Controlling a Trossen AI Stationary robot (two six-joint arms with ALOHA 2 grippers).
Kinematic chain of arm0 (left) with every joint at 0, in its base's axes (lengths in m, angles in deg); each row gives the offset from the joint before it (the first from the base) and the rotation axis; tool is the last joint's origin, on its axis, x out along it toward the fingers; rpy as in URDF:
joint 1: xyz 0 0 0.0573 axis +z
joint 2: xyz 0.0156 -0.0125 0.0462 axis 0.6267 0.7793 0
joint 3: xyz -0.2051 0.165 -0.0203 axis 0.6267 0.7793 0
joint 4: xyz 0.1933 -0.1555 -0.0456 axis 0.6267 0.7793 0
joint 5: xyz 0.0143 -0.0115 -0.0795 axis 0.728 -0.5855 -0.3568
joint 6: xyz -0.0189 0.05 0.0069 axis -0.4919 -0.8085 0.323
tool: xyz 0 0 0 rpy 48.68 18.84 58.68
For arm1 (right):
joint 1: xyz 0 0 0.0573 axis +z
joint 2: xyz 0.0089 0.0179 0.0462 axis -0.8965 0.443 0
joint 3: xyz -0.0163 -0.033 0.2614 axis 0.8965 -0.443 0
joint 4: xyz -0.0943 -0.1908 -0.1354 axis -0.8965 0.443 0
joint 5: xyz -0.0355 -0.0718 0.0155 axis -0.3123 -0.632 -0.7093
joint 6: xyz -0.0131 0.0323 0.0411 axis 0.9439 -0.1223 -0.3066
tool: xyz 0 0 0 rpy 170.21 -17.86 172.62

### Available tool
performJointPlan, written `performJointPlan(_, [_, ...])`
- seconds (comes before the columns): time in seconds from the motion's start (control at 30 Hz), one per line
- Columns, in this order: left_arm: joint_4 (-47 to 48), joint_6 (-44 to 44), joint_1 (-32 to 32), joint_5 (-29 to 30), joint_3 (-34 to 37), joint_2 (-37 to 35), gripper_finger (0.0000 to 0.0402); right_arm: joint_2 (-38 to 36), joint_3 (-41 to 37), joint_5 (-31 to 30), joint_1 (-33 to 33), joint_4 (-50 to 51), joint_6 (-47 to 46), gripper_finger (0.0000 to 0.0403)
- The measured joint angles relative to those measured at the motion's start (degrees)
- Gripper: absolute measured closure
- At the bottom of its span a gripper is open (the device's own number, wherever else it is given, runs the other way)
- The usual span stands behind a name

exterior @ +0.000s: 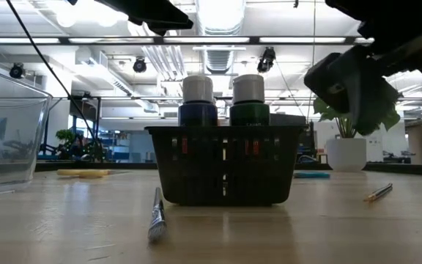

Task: Pick & Place Paint Supplies
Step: Put the gold paintbrush into the yellow bin

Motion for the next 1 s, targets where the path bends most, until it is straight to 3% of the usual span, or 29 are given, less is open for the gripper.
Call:
performJointPlan(0.2, [0.0, 0.0, 0.0, 0.0, 0.0, 0.0, 0.0264, 3.6, 1.6, -0.8, 0.4, 0.1, 1.9, 0.0198])
performJointPlan(0.67, [-0.1, 0.2, 0.0, 0.0, 0.0, 0.0, 0.0264, 3.4, -1.6, -7.3, 0.3, -2.0, 3.7, 0.0198])
performJointPlan(1.0, [-0.1, 0.0, 0.0, 0.0, 0.0, 0.0, 0.0264, 3.4, -4.3, -7.4, 0.3, -6.9, 4.1, 0.0198])
